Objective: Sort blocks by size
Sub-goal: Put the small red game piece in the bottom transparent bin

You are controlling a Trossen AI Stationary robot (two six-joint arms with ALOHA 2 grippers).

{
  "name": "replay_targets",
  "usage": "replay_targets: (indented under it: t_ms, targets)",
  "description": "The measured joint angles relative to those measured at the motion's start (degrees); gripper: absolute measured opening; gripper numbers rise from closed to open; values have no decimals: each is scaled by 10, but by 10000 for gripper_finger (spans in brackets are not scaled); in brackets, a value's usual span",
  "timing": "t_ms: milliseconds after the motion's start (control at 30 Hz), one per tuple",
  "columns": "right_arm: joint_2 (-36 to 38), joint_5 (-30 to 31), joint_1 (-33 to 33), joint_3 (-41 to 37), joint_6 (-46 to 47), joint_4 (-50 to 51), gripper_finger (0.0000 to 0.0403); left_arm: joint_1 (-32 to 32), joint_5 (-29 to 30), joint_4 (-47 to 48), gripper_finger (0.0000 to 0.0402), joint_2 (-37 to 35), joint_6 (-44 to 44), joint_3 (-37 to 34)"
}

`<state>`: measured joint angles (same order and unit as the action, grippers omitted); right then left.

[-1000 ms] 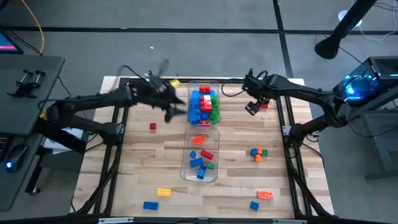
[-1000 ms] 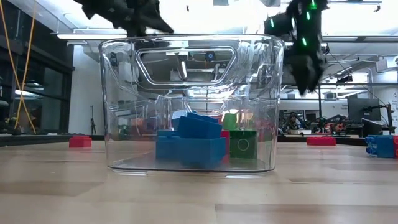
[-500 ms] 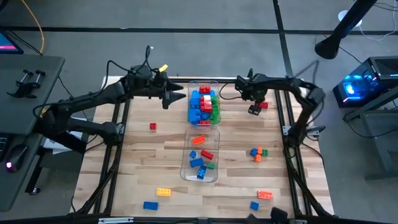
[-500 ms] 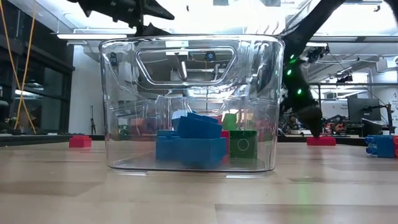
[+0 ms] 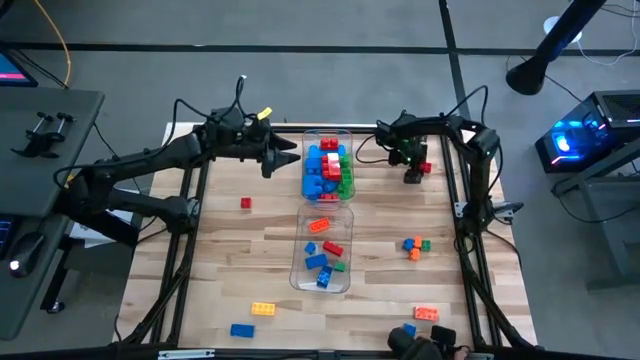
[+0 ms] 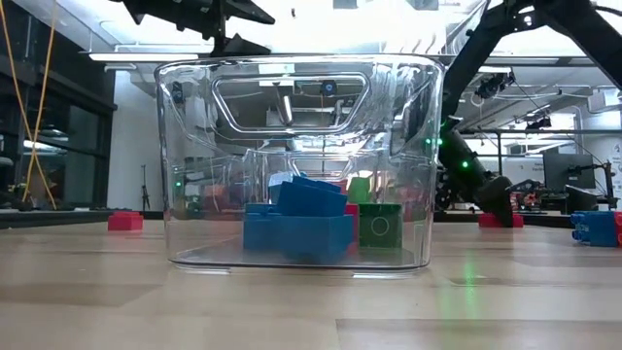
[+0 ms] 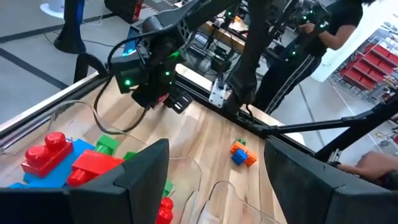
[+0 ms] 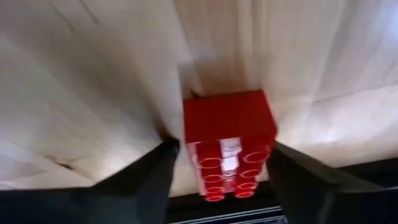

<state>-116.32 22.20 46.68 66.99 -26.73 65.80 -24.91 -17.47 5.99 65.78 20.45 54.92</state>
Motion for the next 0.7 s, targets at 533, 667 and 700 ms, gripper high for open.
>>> replay_targets:
  t_ms: [533, 667, 700]
  targets:
    - [229, -256, -82, -5, 221, -23, 138, -71, 2, -144, 247, -10, -1, 0]
    - [344, -388, -164, -4, 326, -125, 138, -75, 2, -105, 247, -9, -4, 0]
    - [363, -401, -191, -4, 355, -155, 138, -75, 2, -96, 247, -9, -6, 0]
